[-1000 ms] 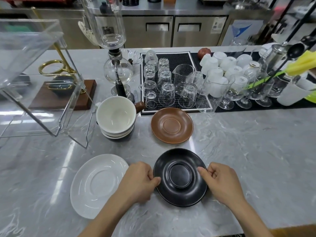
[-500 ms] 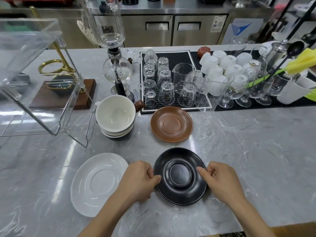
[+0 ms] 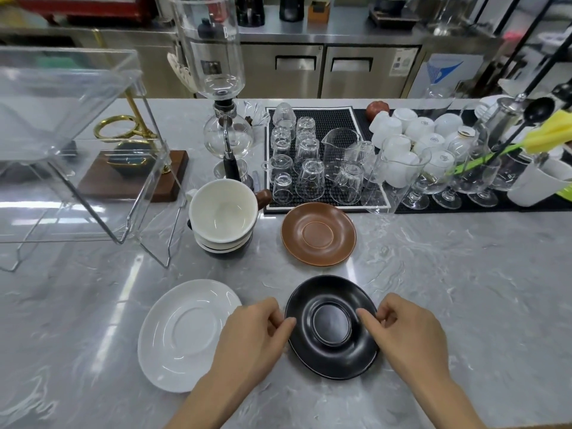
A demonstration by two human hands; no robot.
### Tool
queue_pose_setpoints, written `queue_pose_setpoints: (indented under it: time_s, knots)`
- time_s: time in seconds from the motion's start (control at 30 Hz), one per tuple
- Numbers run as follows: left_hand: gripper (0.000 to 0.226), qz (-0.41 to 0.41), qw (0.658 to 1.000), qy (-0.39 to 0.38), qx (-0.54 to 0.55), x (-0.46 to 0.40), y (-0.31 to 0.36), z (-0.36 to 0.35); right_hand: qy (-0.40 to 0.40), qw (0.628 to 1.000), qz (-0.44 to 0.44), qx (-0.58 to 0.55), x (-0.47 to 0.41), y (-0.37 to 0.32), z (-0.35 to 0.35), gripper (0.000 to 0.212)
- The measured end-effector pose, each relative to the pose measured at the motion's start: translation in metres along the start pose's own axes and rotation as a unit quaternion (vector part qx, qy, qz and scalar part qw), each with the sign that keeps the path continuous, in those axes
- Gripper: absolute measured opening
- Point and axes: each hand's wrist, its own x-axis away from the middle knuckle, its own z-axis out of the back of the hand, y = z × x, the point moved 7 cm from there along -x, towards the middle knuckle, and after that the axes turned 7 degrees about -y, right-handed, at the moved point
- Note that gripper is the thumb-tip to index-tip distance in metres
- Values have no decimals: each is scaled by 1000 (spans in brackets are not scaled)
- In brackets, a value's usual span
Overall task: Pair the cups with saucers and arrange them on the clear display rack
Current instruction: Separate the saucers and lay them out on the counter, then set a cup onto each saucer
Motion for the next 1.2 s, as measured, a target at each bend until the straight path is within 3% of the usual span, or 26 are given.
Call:
queue_pose_setpoints:
  time_s: [0.2, 0.33, 0.53, 0.87, 1.2]
  knots:
    - [22, -107, 982, 138, -65, 13, 10, 32, 4, 982, 185, -41, 7, -56, 2, 18]
    - [30, -109, 973, 161, -127, 19, 1, 35, -34, 972, 231, -30, 12, -85, -10, 49]
    - [51, -88, 974, 153, -141, 27, -12, 40, -123, 950, 286, -9, 14, -116, -32, 72]
    - [67, -8, 974, 182, -133, 32, -31, 69, -129, 936, 327, -29, 6, -153, -39, 81]
    - [51, -8, 970, 219, -100, 19, -41, 98, -95, 934, 341, -46, -17, -192, -24, 80]
